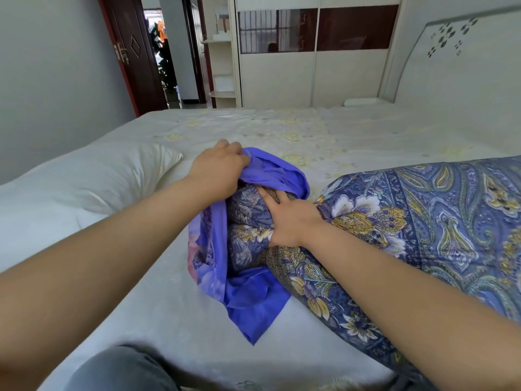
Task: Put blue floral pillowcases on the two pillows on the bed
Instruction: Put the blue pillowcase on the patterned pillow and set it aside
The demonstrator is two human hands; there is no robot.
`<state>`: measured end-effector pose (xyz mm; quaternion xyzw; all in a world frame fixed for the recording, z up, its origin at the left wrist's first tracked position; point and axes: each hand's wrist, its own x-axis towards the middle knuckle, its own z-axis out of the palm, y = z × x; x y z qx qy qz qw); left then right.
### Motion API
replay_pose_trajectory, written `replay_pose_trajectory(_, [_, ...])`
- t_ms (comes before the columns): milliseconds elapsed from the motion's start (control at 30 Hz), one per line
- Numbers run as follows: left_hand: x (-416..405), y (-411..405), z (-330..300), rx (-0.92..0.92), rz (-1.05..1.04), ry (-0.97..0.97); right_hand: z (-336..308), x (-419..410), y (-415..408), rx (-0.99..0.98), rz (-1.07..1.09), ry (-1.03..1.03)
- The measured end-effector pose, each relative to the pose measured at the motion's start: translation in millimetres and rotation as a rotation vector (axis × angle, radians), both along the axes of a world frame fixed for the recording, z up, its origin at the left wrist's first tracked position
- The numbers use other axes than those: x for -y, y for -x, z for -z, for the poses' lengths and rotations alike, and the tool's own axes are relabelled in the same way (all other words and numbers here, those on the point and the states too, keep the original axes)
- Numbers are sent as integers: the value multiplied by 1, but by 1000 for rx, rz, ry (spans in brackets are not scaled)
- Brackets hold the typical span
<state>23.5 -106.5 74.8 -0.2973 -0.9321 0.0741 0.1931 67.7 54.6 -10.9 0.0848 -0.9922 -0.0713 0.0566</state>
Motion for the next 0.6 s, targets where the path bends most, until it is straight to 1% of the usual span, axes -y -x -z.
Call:
replay_pose_trajectory(33, [2, 3, 1, 47, 75, -99, 0, -1, 0, -1, 4, 7])
replay_pose_trajectory(100, [3, 2, 6, 235, 141, -317, 1, -3, 2, 4, -1, 27])
replay_pose_trajectory(167, [0, -1, 16, 373, 176, -445, 1, -5, 4, 15, -5, 52])
replay_pose_trajectory(200, [0, -3, 21, 387, 172, -423, 1, -6, 5, 22, 3, 51])
replay_pose_trajectory(233, [2, -3, 26, 356, 159, -359, -1, -8, 7, 35, 18, 48])
replay_pose_trajectory(300, [13, 3, 29, 299, 66, -205, -3, -13, 8, 55, 41, 53])
replay_pose_trajectory(333, [23, 10, 27, 305, -8, -161, -3, -14, 9, 57, 37, 52])
replay_pose_trajectory(400, [47, 28, 29, 389, -163, -99, -1, -13, 10, 51, 14, 32])
replay_pose_trajectory(433, [58, 37, 30, 476, -199, -77, 1, -12, 10, 43, -2, 17])
replay_pose_trajectory(467, [67, 44, 31, 604, -201, -82, 2, -11, 11, 33, -16, 4])
replay_pose_trajectory(500, [71, 45, 30, 745, -174, -152, 3, -10, 11, 26, -26, -6])
replay_pose_trajectory(533, [72, 46, 31, 889, -139, -341, 3, -9, 11, 20, -34, -12])
replay_pose_trajectory(567, [69, 47, 32, 982, -117, -604, 3, -9, 12, 18, -38, -12])
replay_pose_trajectory(600, [64, 48, 32, 998, -111, -873, 2, -9, 11, 16, -45, -12])
